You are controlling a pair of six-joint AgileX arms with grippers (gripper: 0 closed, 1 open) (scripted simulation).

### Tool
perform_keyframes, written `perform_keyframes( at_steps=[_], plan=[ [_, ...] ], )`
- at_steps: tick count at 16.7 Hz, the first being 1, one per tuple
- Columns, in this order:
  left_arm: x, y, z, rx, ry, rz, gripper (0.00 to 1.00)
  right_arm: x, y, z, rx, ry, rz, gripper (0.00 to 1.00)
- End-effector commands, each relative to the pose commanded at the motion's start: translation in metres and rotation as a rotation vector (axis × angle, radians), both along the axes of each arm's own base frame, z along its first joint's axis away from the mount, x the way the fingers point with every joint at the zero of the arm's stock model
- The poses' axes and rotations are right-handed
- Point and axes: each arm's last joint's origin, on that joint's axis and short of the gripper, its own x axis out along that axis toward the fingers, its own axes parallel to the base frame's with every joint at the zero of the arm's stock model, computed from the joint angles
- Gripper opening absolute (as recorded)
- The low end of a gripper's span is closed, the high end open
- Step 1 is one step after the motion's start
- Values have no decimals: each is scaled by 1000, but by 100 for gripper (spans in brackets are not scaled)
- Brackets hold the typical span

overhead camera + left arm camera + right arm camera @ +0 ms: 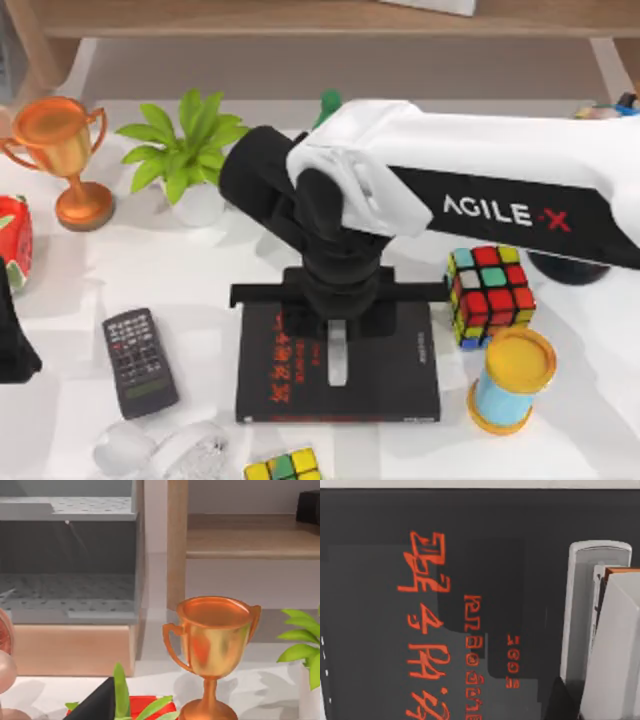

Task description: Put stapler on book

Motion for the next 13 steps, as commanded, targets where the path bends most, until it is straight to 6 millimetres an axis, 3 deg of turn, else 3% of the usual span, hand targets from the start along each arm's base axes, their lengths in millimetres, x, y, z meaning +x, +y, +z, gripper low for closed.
perform_keyframes(
  at_steps=[3, 13],
  plan=[
    [0, 0, 0, 0, 0, 0, 100, 0, 0, 0, 0, 0, 0, 0],
    [0, 0, 0, 0, 0, 0, 100, 0, 0, 0, 0, 0, 0, 75]
  ],
)
